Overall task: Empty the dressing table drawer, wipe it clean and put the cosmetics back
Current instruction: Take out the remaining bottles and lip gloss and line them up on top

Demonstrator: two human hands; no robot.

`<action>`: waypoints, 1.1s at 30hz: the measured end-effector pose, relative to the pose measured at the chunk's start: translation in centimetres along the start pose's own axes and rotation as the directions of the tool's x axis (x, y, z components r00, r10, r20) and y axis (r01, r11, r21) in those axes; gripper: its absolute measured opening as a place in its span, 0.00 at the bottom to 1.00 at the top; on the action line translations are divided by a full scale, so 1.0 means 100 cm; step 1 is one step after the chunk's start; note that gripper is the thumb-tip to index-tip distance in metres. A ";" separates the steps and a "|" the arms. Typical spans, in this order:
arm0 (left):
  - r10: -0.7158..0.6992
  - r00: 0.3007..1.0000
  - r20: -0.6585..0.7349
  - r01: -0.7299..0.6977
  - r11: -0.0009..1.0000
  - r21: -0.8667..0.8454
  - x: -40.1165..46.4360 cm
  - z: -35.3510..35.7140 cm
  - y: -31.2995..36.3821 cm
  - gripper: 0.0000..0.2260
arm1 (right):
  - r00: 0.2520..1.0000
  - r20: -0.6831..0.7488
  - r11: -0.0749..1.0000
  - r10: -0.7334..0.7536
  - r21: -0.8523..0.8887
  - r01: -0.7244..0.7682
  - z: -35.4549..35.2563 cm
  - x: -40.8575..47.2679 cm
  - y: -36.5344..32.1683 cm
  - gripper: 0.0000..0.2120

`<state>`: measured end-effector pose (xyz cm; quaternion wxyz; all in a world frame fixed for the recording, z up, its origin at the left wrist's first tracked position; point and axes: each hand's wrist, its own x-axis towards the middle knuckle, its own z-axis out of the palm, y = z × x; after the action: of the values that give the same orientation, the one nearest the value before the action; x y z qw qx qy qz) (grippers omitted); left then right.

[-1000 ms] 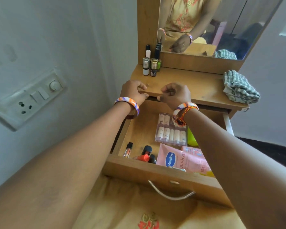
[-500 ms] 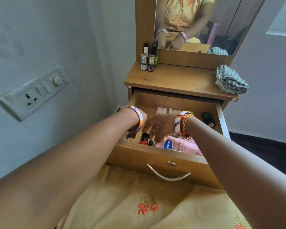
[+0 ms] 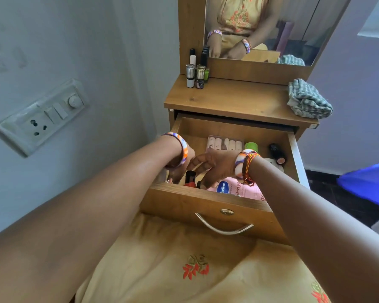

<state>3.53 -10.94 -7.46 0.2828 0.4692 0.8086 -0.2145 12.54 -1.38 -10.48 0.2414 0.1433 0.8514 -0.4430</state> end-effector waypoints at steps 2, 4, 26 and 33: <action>-0.007 0.999 0.039 0.010 0.996 -0.090 0.003 0.002 -0.002 0.12 | 1.000 -0.001 0.999 0.015 0.038 -0.015 0.001 0.000 0.000 0.25; 0.005 0.999 0.048 0.002 0.987 -0.158 0.006 0.005 -0.001 0.10 | 1.000 -0.007 0.996 0.030 0.082 -0.029 0.002 0.000 0.000 0.25; 0.096 0.982 -0.162 -0.172 0.809 -0.562 0.019 0.004 -0.011 0.11 | 0.959 -0.284 0.974 -0.001 0.218 0.066 -0.018 -0.001 0.011 0.09; 0.025 0.899 -0.438 -0.322 0.716 -0.620 0.011 -0.039 -0.038 0.11 | 0.863 -0.489 0.918 -0.124 0.273 0.287 -0.052 0.005 -0.013 0.13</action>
<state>-1.27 -9.65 -4.97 0.2826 0.4421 0.8213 0.2238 10.06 2.23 -7.29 -0.0456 0.1906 0.8063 -0.5581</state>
